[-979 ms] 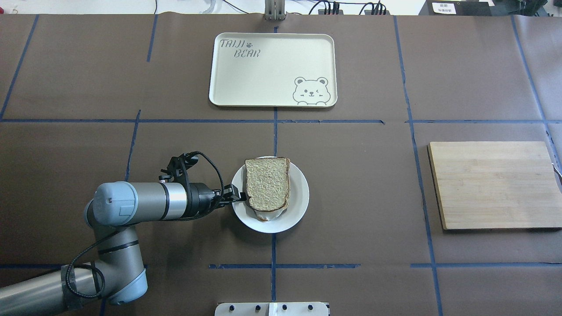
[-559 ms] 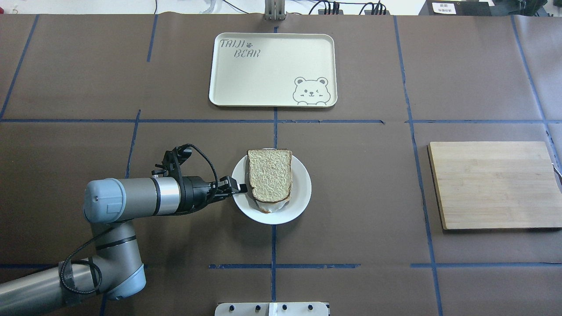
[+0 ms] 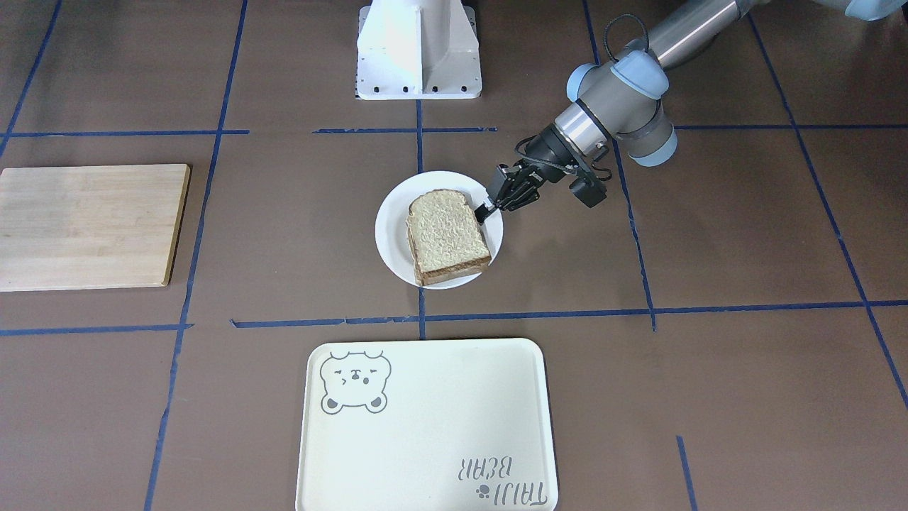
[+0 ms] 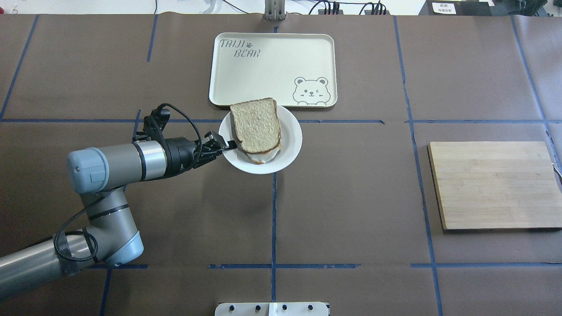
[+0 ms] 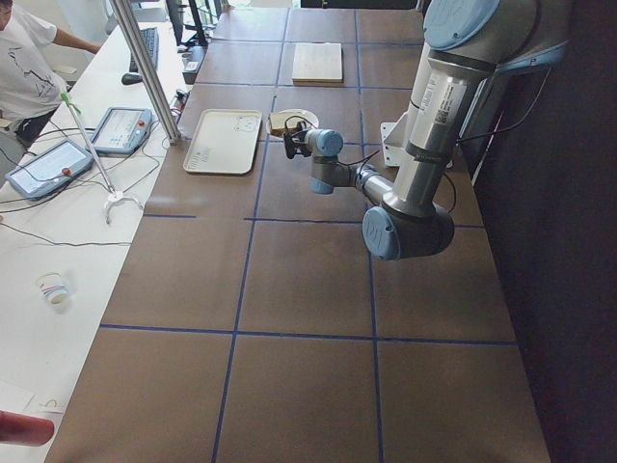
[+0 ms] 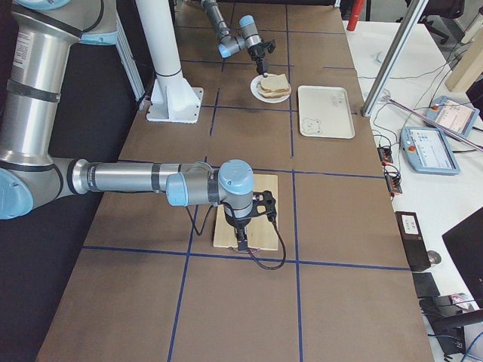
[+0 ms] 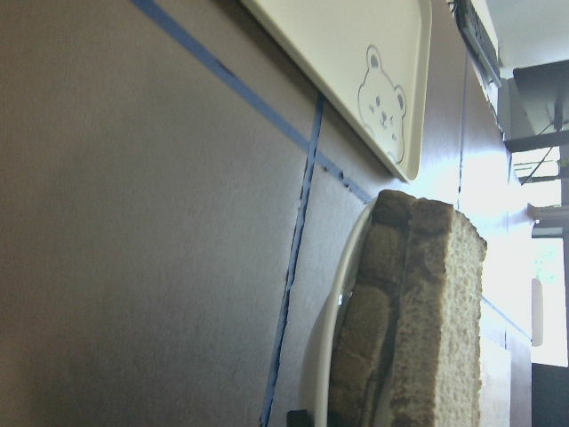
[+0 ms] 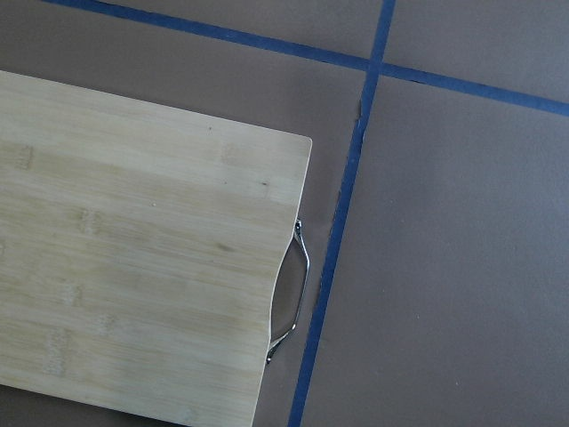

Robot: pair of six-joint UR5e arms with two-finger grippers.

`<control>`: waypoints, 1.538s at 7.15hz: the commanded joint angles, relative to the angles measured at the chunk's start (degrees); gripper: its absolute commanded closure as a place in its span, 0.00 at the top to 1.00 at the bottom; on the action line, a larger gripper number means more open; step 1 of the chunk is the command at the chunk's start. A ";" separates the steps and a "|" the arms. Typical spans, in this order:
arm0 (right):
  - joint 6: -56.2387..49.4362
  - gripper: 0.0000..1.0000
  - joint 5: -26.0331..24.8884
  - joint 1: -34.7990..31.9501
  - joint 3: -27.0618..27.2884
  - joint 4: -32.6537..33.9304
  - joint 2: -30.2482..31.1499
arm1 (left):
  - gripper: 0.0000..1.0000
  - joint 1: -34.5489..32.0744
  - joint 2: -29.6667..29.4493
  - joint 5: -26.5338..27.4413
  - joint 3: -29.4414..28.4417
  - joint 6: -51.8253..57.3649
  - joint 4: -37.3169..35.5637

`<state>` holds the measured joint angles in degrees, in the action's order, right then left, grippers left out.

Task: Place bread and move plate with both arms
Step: 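Lift and carry the plate with the left gripper onto the bear tray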

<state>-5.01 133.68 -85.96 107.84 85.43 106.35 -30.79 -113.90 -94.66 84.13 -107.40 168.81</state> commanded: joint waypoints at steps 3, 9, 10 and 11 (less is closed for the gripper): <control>0.00 1.00 -0.09 0.00 0.00 0.00 0.00 | 0.00 -8.75 -16.21 3.05 -23.84 -13.94 -0.15; 0.09 1.00 -0.18 0.00 -0.35 0.00 -0.44 | 0.63 -7.97 -34.11 7.82 -49.33 -17.14 0.29; 0.09 1.00 -0.18 0.00 -0.35 0.00 -0.44 | 1.00 -8.06 -33.85 6.69 -48.98 -16.53 0.20; 0.09 1.00 -0.18 0.00 -0.35 0.00 -0.44 | 1.00 -8.14 -32.54 5.20 -47.06 -15.13 0.20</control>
<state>-4.92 133.51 -85.96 107.52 85.44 105.93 -38.86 -147.48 -87.93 35.55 -123.81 169.04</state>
